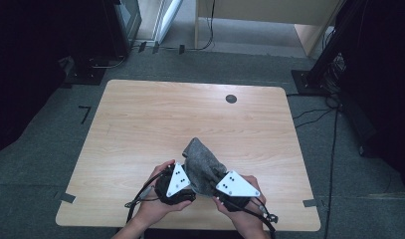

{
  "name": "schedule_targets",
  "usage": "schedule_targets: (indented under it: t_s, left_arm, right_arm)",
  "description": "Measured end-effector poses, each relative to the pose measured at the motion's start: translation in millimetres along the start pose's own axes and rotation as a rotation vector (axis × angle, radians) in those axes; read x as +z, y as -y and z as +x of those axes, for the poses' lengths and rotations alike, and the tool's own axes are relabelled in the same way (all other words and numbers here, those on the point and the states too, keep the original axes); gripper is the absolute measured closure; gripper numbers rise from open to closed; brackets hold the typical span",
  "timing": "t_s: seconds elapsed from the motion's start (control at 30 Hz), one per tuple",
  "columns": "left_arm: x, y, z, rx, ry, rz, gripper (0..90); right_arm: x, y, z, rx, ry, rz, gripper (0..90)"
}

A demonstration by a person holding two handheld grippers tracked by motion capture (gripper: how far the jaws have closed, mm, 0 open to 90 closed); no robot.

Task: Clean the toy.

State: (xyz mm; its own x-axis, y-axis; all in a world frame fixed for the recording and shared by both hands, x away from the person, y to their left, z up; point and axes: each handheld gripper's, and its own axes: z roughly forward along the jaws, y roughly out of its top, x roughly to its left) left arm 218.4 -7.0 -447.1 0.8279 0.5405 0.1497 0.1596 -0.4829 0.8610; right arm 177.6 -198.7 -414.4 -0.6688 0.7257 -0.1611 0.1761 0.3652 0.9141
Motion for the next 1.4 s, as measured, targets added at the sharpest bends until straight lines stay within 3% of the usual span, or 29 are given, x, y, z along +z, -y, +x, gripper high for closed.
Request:
schedule_targets:
  t_s: [0.07, 0.17, 0.27, 0.4, 0.5, 0.57, 0.7, 0.8, 0.87, 0.93, 1.03, 1.1, 1.23, 1.3, 1.4]
  left_arm:
    - [-1.9, -0.2, 1.5, -0.008, 0.001, -0.012, 34.8]
    - [-3.9, 0.5, 4.2, -0.012, -0.002, -0.016, 34.8]
    - [-5.5, 1.9, 8.4, -0.037, 0.022, -0.042, 34.9]
    - [-11.4, 4.5, 11.5, -0.048, 0.080, -0.140, 34.8]
    - [-19.2, 6.0, 12.9, -0.042, 0.114, -0.224, 34.8]
    - [-25.1, 4.6, 13.4, -0.030, 0.112, -0.264, 34.8]
    - [-23.5, 6.2, 14.7, -0.033, 0.118, -0.258, 34.8]
    - [-21.0, 7.0, 12.0, -0.022, 0.121, -0.247, 34.8]
    - [-23.1, 5.4, 10.7, -0.018, 0.128, -0.261, 34.8]
    - [-25.9, 3.9, 10.6, -0.018, 0.128, -0.274, 34.9]
    - [-28.9, 3.0, 13.1, -0.030, 0.134, -0.287, 34.8]
    - [-27.6, 3.9, 13.8, -0.034, 0.134, -0.284, 34.8]
    - [-24.3, 5.3, 13.2, -0.034, 0.131, -0.269, 34.8]
    - [-25.6, 4.4, 13.2, -0.040, 0.135, -0.272, 34.9]
    - [-27.3, 3.6, 14.2, -0.052, 0.136, -0.274, 34.8]
  right_arm:
    - [1.9, -2.0, 8.3, -0.024, -0.073, -0.001, 79.5]
    - [2.4, -2.2, 4.9, -0.020, -0.060, -0.011, 79.9]
    - [-3.7, -0.2, -13.9, 0.060, -0.005, -0.024, 80.1]
    - [-12.4, 1.5, -29.7, 0.202, -0.039, -0.071, 79.8]
    - [-14.8, 0.5, -32.4, 0.223, -0.032, -0.086, 79.9]
    - [-13.2, 4.2, -37.1, 0.252, -0.031, -0.079, 80.0]
    - [-13.2, 11.2, -46.7, 0.372, -0.080, -0.080, 80.0]
    - [-18.8, 3.0, -40.3, 0.365, -0.142, -0.141, 80.0]
    - [-21.0, -3.1, -34.6, 0.335, -0.138, -0.147, 80.0]
    - [-19.8, -1.3, -35.8, 0.346, -0.125, -0.142, 80.0]
    - [-12.2, 12.6, -45.3, 0.377, -0.062, -0.082, 80.1]
    - [-12.8, 13.8, -47.5, 0.411, -0.083, -0.091, 80.1]
    - [-21.7, -3.7, -34.6, 0.337, -0.164, -0.178, 80.0]
    - [-21.9, -5.3, -32.4, 0.318, -0.161, -0.179, 79.9]
    - [-15.5, 5.6, -41.1, 0.363, -0.133, -0.140, 79.9]
